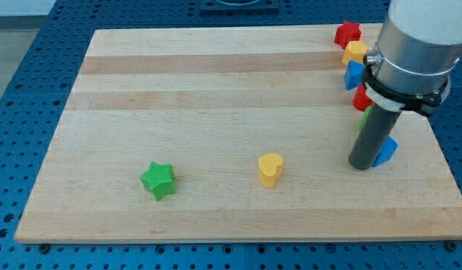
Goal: Locate the heart below the cube
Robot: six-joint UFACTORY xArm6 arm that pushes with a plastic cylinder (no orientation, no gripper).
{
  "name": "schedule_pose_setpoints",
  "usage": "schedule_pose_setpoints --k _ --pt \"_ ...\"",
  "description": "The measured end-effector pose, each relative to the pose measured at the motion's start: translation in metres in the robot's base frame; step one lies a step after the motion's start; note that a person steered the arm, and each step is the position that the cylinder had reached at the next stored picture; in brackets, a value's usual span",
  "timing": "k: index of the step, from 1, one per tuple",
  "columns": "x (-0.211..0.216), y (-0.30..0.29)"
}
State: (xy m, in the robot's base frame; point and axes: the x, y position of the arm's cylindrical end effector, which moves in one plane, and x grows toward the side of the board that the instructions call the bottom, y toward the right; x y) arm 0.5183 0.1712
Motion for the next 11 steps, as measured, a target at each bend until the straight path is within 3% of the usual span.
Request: schedule_pose_setpoints --k 2,3,4,5,7,10,11 --pt "-0.02 -0.035" --pt "-0.064 -0.102" --pt "-0.068 -0.17" --pt "-0.028 -0.2" --pt "0.024 -0.195" --pt "0.016 -0.098" --pt "0.011 -0.114"
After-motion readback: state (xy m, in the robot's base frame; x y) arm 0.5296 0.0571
